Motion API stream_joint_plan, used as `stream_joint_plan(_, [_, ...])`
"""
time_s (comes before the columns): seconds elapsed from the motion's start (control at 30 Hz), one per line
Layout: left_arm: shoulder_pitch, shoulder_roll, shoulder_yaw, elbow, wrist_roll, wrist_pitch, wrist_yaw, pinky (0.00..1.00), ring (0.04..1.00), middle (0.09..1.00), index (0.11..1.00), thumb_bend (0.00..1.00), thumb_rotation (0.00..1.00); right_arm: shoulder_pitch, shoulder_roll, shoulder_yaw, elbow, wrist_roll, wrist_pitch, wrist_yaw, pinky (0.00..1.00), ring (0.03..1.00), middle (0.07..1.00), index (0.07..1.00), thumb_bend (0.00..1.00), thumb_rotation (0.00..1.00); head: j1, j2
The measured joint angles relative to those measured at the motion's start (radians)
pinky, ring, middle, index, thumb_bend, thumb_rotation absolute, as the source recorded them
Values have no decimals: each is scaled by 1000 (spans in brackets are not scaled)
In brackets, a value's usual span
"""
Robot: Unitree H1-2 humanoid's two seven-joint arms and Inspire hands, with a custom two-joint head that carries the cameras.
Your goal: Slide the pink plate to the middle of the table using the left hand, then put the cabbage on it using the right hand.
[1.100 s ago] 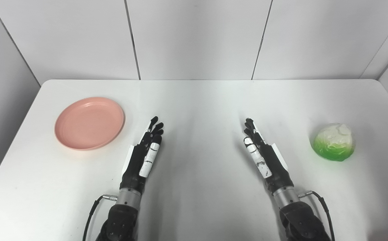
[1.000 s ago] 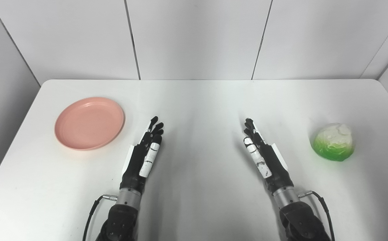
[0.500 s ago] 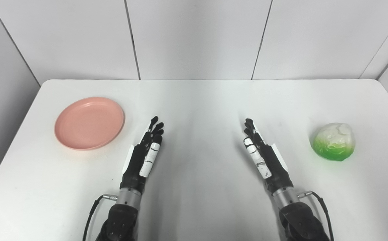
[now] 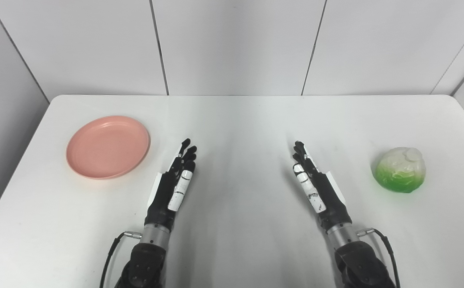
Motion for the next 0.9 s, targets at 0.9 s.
stream_joint_plan(0.9, [-107,-44,-10,146,9,-71,3,945,972,975,979,777,1000,-17,-29,-29,9,94,18,57,1000,1000,1000,1000,124,1000,170,-63])
